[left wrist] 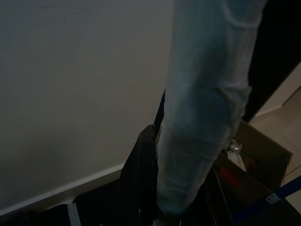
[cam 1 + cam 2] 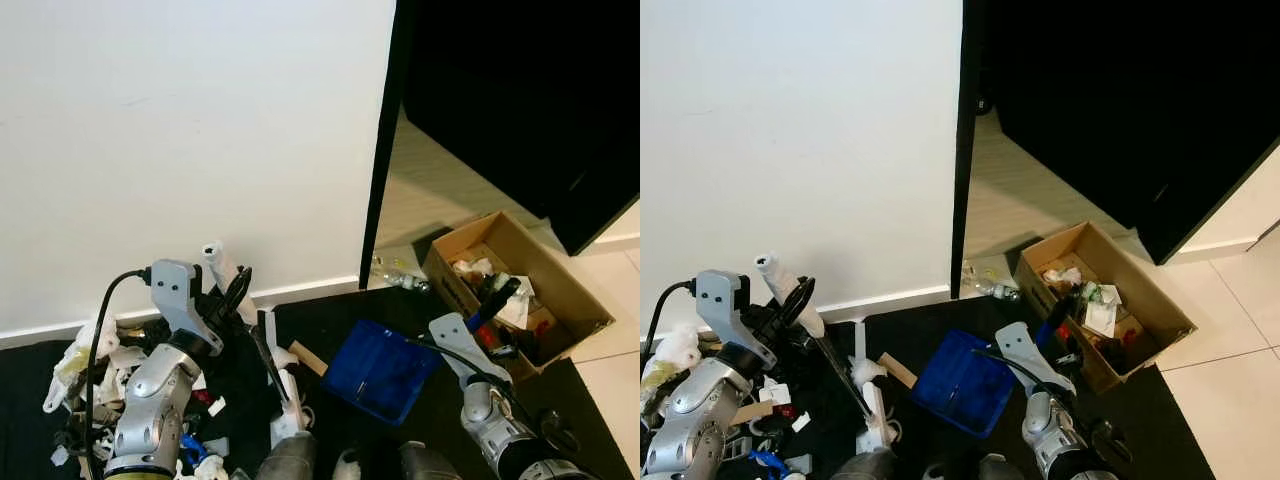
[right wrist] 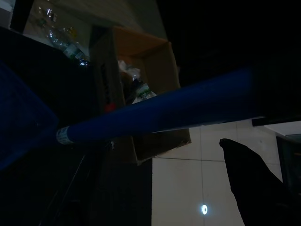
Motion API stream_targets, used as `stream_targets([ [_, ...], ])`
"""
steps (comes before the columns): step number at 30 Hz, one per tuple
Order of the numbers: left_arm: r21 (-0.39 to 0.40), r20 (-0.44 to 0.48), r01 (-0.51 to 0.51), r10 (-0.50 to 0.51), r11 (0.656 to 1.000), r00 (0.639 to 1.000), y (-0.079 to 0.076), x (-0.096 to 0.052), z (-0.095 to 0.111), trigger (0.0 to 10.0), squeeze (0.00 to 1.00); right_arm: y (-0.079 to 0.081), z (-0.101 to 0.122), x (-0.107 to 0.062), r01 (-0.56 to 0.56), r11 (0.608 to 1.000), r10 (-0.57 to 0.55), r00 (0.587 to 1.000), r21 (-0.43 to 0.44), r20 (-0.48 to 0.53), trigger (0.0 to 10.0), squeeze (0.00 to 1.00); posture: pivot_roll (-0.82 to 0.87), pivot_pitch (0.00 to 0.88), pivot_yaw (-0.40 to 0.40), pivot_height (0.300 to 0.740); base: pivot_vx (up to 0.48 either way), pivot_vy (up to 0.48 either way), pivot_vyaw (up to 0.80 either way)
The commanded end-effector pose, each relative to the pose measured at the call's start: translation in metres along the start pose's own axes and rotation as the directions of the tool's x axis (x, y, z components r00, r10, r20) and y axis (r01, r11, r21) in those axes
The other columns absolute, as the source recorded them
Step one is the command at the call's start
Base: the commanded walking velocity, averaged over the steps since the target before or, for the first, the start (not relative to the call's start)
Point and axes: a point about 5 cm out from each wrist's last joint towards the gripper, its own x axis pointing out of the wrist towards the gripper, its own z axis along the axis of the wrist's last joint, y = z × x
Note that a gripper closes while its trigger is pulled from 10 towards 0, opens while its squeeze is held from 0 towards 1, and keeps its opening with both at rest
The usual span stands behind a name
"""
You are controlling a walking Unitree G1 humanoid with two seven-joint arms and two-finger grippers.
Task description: Sweep floor
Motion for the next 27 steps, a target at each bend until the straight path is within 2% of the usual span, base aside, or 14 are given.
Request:
stream_targets([
  [1, -0.002, 0.021, -0.004, 0.004, 1.000, 1.000, -0.0022, -0.0021, -0.0002, 10.0, 0.00, 0.0033, -0.0046, -0.0026, -0.010, 1.000, 0.009, 1.000, -0.008, -0.023, 10.0, 0.00, 0.21, 0.135, 0.005, 0.740, 0.000, 0.000, 0.00],
  [27, -0.001, 0.032, -0.023, 0.023, 1.000, 0.999, -0.0034, -0.0042, 0.0008, 10.0, 0.00, 0.0012, -0.0055, -0.0012, -0.010, 1.000, 0.010, 1.000, -0.009, -0.027, 10.0, 0.00, 0.23, 0.136, -0.013, 0.740, 0.000, 0.000, 0.00],
])
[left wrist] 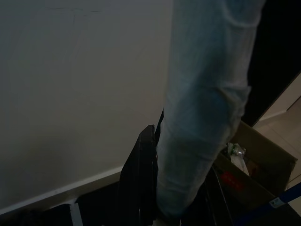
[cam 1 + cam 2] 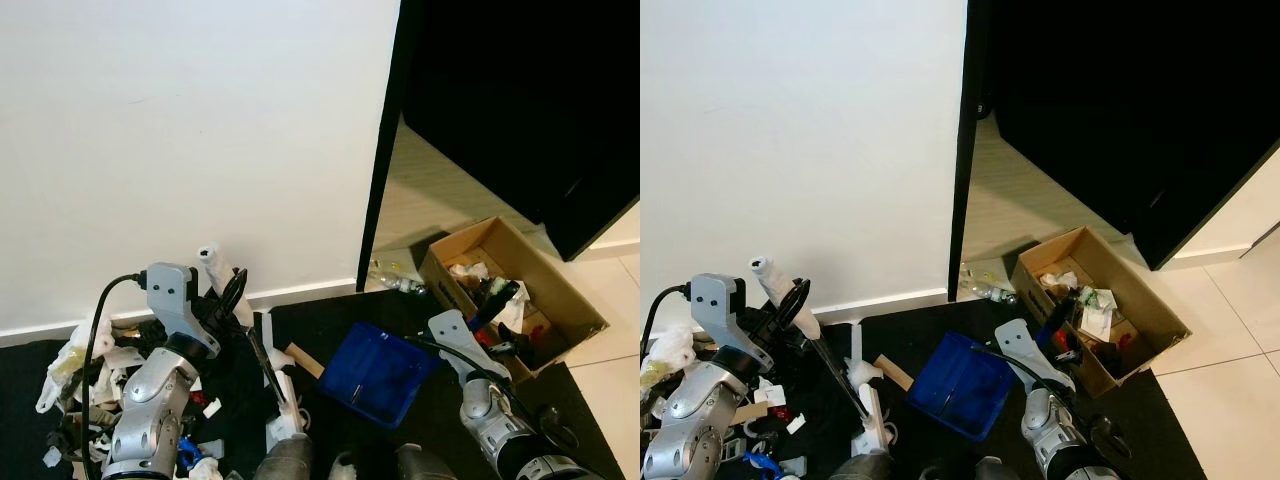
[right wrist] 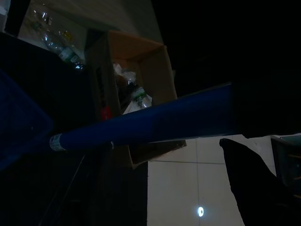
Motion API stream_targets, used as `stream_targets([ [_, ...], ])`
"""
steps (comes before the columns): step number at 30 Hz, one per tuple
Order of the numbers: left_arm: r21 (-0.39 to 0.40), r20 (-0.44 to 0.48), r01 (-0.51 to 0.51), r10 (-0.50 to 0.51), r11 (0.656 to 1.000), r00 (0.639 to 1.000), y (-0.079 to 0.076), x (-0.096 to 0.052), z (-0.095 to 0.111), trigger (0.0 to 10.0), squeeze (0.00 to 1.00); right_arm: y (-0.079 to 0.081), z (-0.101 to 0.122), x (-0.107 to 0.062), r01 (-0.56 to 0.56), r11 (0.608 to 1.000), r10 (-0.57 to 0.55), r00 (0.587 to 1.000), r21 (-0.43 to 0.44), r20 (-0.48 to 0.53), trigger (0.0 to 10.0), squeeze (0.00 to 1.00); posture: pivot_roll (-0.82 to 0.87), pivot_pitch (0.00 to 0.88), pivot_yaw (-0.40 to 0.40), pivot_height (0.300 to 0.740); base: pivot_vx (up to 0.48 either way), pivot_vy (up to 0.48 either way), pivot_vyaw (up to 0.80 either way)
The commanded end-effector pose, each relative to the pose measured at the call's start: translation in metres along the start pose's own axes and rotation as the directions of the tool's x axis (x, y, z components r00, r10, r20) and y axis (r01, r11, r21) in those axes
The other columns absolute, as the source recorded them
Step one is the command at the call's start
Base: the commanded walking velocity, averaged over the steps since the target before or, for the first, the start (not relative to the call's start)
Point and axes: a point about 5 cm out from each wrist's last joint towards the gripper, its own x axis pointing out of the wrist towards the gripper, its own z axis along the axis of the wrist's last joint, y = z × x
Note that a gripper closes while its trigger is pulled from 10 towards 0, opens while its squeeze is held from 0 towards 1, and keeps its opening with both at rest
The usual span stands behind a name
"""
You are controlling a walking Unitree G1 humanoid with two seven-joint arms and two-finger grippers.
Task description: Sweep floor
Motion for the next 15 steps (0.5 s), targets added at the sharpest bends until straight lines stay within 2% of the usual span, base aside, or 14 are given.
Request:
stream_targets([
  [1, -0.003, 0.029, -0.003, 0.003, 1.000, 1.000, -0.0028, -0.0009, 0.0021, 10.0, 0.00, 0.0030, -0.0094, -0.0042, -0.012, 1.000, 0.011, 0.999, -0.010, -0.031, 10.0, 0.00, 0.21, 0.144, -0.012, 0.740, 0.000, 0.000, 0.00],
  [15, -0.006, 0.021, 0.015, -0.015, 1.000, 1.000, -0.0037, 0.0018, 0.0020, 10.0, 0.00, 0.0070, -0.0102, -0.0079, -0.010, 1.000, 0.009, 1.000, -0.009, -0.027, 10.0, 0.00, 0.20, 0.145, 0.010, 0.740, 0.000, 0.000, 0.00],
])
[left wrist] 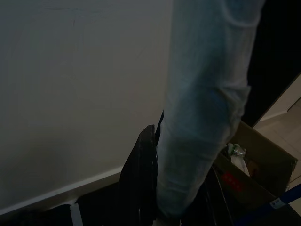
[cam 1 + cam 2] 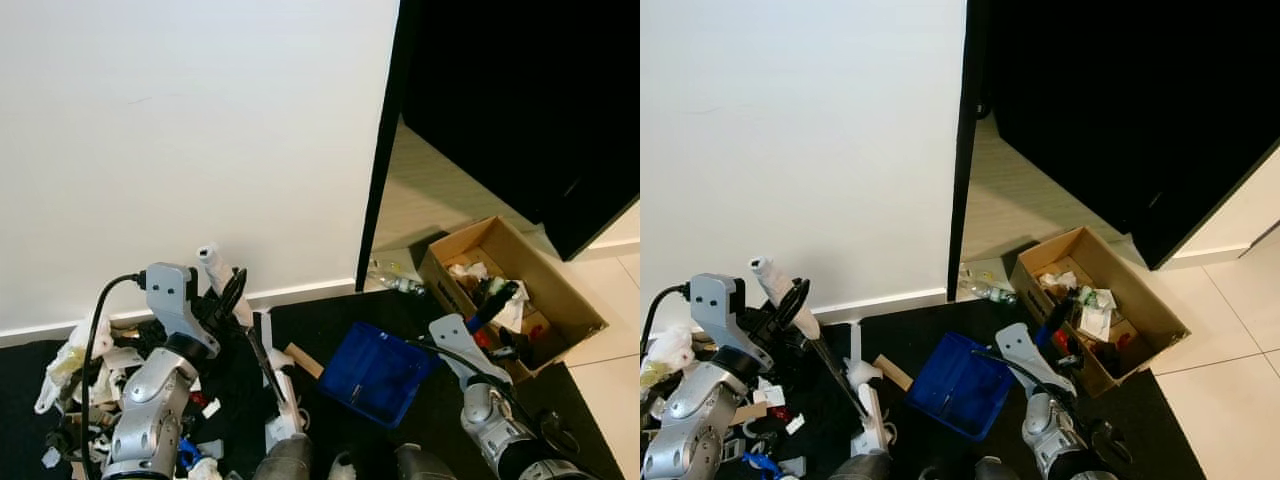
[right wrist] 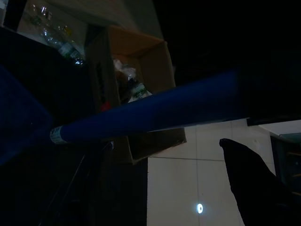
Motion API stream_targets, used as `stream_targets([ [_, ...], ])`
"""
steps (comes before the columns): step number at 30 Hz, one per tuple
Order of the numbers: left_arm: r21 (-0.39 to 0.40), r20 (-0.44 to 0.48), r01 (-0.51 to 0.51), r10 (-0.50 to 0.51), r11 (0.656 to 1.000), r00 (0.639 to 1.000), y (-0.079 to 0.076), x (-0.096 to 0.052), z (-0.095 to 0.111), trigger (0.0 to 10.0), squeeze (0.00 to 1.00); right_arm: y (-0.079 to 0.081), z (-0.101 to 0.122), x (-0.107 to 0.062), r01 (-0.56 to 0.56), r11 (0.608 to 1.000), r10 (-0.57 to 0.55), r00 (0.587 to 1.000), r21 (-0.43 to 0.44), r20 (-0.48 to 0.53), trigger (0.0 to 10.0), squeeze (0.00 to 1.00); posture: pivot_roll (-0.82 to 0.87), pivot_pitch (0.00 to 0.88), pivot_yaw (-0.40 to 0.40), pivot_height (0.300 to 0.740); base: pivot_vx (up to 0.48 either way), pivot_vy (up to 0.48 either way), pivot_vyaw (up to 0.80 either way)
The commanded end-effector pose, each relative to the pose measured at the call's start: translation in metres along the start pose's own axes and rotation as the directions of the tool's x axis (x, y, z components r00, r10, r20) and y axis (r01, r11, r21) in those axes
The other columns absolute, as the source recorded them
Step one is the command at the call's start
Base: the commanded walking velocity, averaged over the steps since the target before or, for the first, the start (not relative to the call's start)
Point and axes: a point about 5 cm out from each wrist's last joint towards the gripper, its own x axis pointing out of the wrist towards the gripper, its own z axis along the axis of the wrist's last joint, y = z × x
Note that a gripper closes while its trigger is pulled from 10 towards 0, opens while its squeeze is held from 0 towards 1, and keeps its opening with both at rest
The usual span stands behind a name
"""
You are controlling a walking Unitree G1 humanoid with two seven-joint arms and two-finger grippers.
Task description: Sweep floor
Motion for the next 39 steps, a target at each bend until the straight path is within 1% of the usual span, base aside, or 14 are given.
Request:
stream_targets([
  [1, -0.011, 0.020, 0.016, -0.015, 1.000, 1.000, -0.0042, 0.0019, 0.0013, 10.0, 0.00, 0.0046, -0.0061, -0.0046, -0.012, 1.000, 0.012, 1.000, -0.005, -0.017, 10.0, 0.00, 0.20, 0.145, 0.010, 0.740, 0.000, 0.000, 0.00],
  [15, -0.014, 0.024, 0.016, -0.016, 1.000, 1.000, -0.0060, 0.0034, 0.0013, 10.0, 0.00, 0.0044, -0.0072, -0.0053, -0.010, 1.000, 0.010, 1.000, -0.005, -0.016, 10.0, 0.00, 0.21, 0.147, 0.004, 0.740, 0.000, 0.000, 0.00],
  [24, -0.011, 0.028, 0.006, -0.006, 1.000, 1.000, -0.0038, 0.0027, 0.0016, 10.0, 0.01, 0.0034, -0.0073, -0.0045, -0.010, 1.000, 0.010, 1.000, -0.006, -0.017, 10.0, 0.00, 0.20, 0.141, -0.008, 0.740, 0.000, 0.000, 0.00],
  [31, -0.016, 0.027, 0.015, -0.015, 1.000, 1.000, -0.0065, 0.0038, 0.0004, 10.0, 0.01, 0.0035, -0.0068, -0.0042, -0.010, 1.000, 0.010, 1.000, -0.006, -0.017, 10.0, 0.00, 0.20, 0.135, -0.005, 0.740, 0.000, 0.000, 0.00],
  [39, -0.013, 0.027, 0.016, -0.015, 1.000, 1.000, -0.0043, 0.0046, 0.0012, 10.0, 0.01, 0.0035, -0.0056, -0.0036, -0.011, 1.000, 0.011, 1.000, -0.006, -0.018, 10.0, 0.00, 0.20, 0.131, -0.001, 0.740, 0.000, 0.000, 0.00],
])
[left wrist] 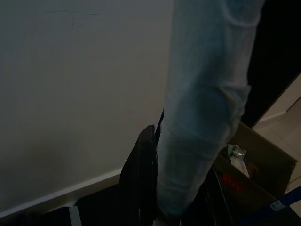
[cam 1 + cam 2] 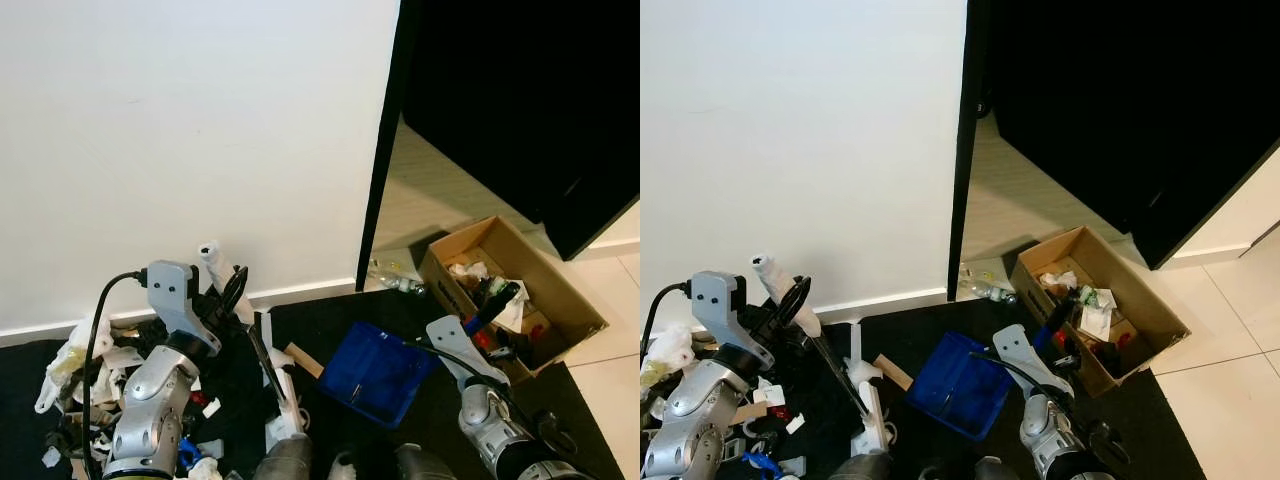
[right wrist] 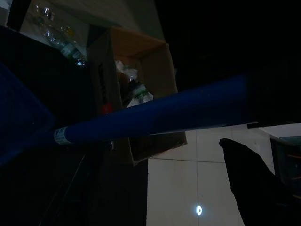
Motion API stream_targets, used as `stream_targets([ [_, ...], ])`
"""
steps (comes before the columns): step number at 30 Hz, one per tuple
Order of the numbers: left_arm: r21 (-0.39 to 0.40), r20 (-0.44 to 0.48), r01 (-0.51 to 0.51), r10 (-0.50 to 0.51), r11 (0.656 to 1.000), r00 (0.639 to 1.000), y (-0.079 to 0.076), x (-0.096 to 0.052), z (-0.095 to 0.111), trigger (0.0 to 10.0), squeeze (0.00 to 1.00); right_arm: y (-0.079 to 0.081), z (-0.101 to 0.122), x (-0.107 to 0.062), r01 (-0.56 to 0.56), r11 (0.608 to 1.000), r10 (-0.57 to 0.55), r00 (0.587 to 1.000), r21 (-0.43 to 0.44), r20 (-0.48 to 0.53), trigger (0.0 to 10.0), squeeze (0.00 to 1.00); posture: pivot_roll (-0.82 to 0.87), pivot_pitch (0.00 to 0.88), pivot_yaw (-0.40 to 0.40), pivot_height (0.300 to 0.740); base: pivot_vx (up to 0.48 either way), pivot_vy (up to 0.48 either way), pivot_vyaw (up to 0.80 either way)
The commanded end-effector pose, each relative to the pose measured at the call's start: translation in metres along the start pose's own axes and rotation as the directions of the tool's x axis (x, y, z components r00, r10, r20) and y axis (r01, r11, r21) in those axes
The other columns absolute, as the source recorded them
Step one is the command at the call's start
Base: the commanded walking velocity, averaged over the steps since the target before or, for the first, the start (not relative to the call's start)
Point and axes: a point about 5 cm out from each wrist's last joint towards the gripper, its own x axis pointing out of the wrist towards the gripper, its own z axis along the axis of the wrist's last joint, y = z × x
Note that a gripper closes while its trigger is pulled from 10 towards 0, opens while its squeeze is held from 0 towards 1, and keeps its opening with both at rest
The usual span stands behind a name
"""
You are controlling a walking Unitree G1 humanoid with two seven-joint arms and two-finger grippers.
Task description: Sweep floor
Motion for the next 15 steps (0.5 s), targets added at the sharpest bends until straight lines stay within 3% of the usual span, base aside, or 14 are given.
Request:
stream_targets([
  [1, -0.010, 0.018, 0.009, -0.008, 1.000, 1.000, -0.0024, 0.0016, -0.0003, 10.0, 0.00, 0.0012, -0.0057, -0.0021, -0.004, 1.000, 0.004, 1.000, 0.003, -0.025, 10.0, 0.00, 0.20, 0.132, -0.001, 0.740, 0.000, 0.000, 0.00],
  [15, -0.010, 0.017, 0.006, -0.006, 1.000, 1.000, -0.0025, 0.0015, -0.0006, 10.0, 0.01, 0.0007, -0.0032, -0.0005, -0.004, 1.000, 0.004, 1.000, 0.002, -0.024, 10.0, 0.00, 0.20, 0.137, -0.002, 0.740, 0.000, 0.000, 0.00],
])
